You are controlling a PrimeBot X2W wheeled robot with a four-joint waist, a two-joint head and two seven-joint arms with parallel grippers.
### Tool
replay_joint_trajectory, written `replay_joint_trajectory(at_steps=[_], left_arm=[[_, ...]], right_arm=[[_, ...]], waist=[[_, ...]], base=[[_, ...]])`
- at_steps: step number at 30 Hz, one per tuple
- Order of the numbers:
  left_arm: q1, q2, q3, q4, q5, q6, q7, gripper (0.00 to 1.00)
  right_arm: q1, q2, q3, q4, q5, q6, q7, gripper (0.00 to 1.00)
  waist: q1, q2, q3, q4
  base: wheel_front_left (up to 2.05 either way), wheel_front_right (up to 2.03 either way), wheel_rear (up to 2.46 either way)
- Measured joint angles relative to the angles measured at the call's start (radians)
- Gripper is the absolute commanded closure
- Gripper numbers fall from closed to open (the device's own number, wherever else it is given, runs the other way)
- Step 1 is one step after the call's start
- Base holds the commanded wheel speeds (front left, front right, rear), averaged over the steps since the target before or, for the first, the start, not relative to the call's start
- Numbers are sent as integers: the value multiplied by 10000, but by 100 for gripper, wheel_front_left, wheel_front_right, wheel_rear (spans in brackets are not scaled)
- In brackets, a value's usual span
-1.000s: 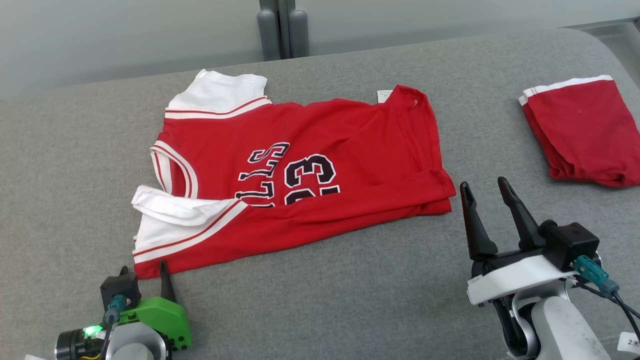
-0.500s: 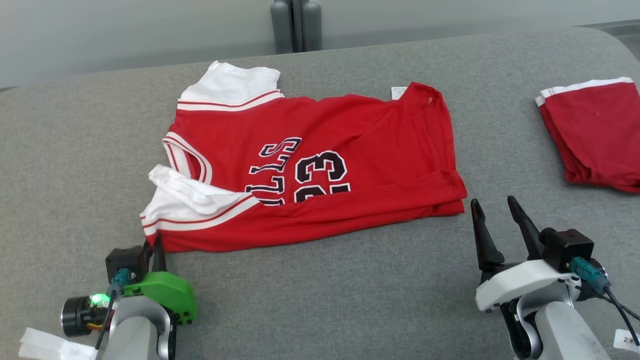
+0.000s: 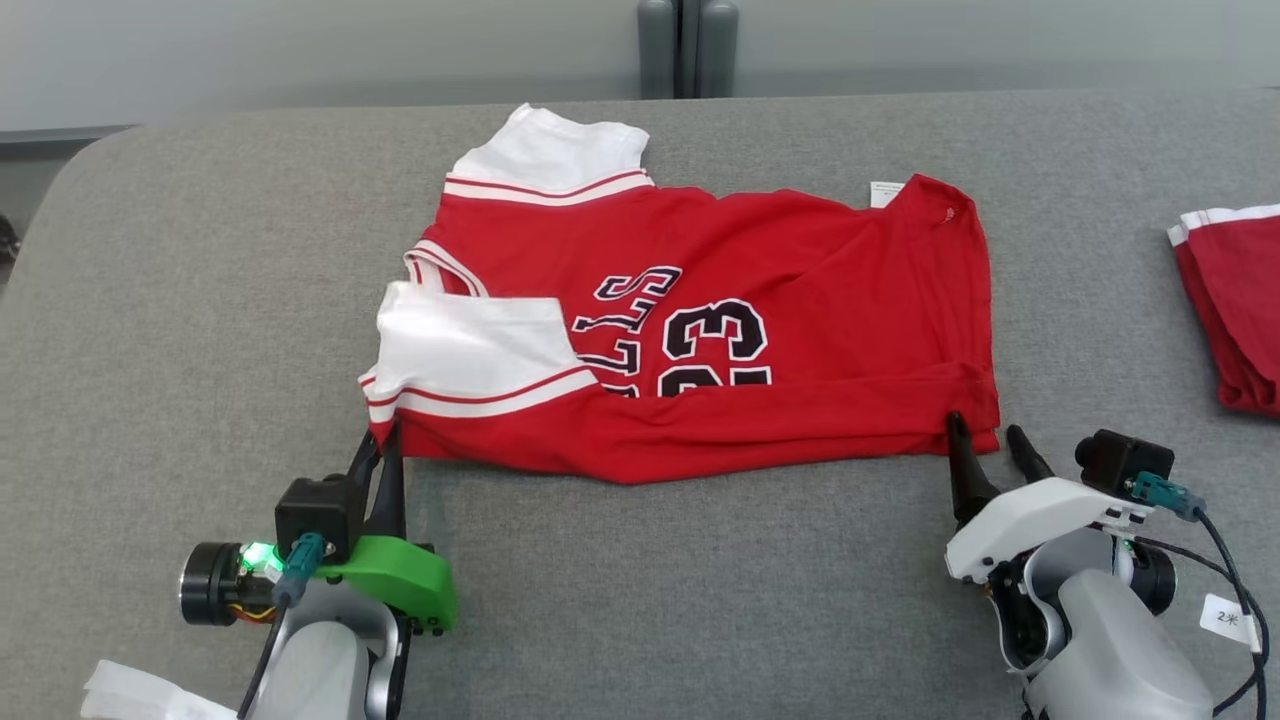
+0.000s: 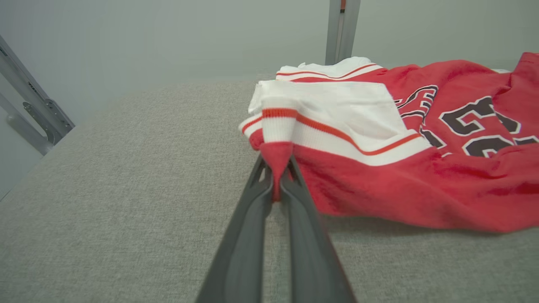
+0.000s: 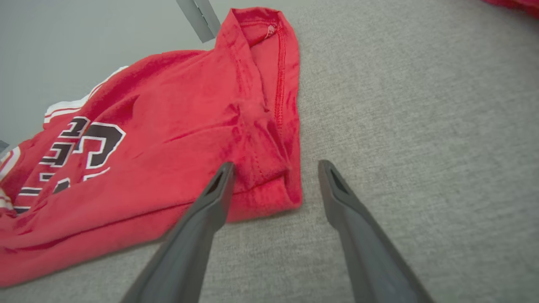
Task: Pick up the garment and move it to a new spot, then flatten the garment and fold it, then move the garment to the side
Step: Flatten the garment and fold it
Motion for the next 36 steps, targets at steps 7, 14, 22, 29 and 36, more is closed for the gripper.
replay_joint_trajectory(at_steps=[7,14,22,29,36], left_arm=[[105,-21,-322,-380,33,-36,0,100],[169,-19,-407,-318,151,-19,0,100],[643,17,-59,-4,-272,-142,0,100],[1511,161,-31,86,-729,-654,293,100],[2661,372,-495,-1089,-786,-884,886,100]], right_arm=[[-738,31,84,1231,989,0,232,0],[-1046,-178,825,1768,888,0,-10,100],[-871,-527,1264,1597,882,4,-324,100],[12,-826,1375,920,1313,4,-113,100],[1256,-1233,1354,-345,1482,4,696,100]], waist=[[0,0,-3,259],[0,0,-31,181],[0,0,-367,3],[0,0,-803,-176],[0,0,-1100,-355]], base=[[0,0,0],[0,0,0],[0,0,0],[0,0,0],[0,0,0]])
